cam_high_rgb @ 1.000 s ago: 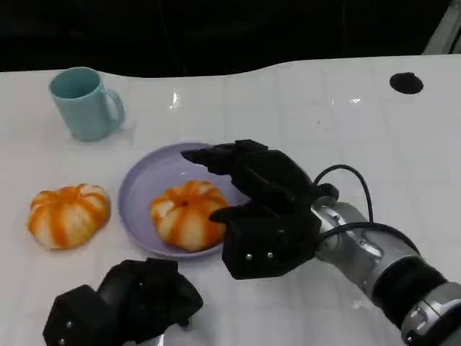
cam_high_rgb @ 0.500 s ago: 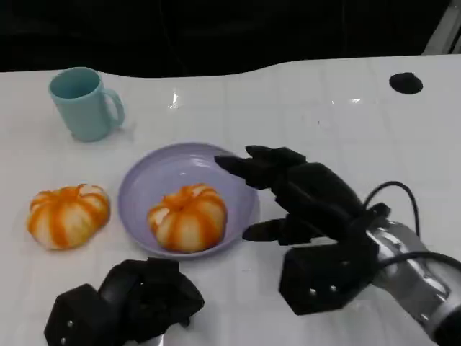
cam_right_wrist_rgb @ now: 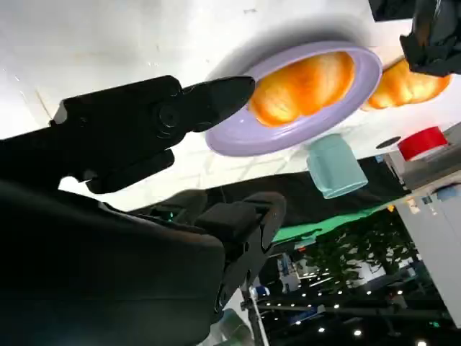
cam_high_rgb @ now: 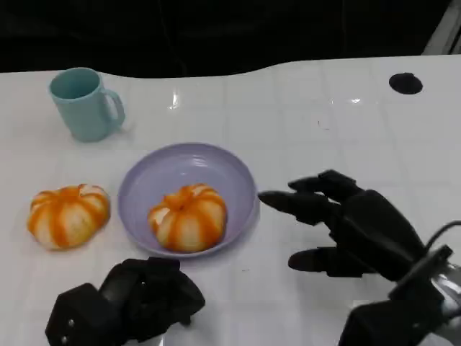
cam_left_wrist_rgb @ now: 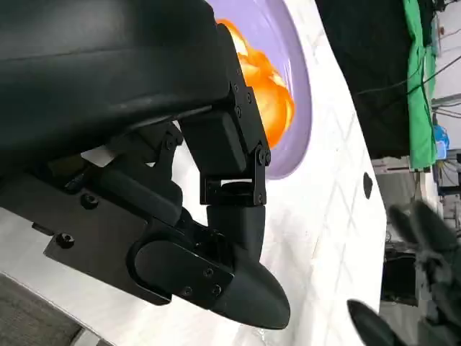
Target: Grasp the bread from the table and place it into the plate.
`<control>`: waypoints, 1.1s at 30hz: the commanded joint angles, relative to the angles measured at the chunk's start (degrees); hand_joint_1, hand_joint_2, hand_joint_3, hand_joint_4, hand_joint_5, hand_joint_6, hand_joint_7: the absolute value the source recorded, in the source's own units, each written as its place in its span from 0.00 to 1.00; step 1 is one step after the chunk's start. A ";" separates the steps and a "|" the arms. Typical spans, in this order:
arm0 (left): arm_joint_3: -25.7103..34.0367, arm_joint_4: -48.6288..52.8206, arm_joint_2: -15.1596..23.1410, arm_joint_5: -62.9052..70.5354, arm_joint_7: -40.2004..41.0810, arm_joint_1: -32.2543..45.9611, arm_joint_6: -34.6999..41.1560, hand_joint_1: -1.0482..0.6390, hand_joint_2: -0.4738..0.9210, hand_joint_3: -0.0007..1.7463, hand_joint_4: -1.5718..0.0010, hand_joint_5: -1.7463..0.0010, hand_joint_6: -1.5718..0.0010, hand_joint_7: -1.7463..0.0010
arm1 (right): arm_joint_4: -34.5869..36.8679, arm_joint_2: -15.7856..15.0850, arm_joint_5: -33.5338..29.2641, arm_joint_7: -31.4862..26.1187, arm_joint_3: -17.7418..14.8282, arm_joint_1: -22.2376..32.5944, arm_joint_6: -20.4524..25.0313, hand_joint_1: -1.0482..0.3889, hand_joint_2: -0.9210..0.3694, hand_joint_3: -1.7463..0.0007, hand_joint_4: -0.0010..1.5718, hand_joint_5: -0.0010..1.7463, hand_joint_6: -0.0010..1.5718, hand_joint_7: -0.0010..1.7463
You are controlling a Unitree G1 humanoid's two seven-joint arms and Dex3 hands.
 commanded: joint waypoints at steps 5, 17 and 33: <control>0.16 -0.55 0.49 0.11 0.57 0.48 0.91 0.00 0.95 0.00 0.44 0.12 0.19 0.54 | 0.37 -1.58 0.67 -6.02 -3.64 5.97 -5.39 0.55 0.09 0.86 0.50 0.66 0.66 0.17; 0.34 -0.88 0.79 0.26 0.62 0.45 1.24 0.01 0.96 0.00 0.44 0.12 0.18 0.56 | -1.38 -2.98 -0.33 -8.05 -5.95 13.36 -7.00 0.57 0.39 0.38 0.51 0.93 0.50 0.72; 1.04 -0.28 1.56 -0.18 0.16 0.30 1.20 0.01 0.96 0.00 0.45 0.11 0.19 0.55 | 6.69 -0.75 -1.02 -15.11 -5.33 12.99 -12.00 0.57 0.37 0.36 0.49 1.00 0.41 0.87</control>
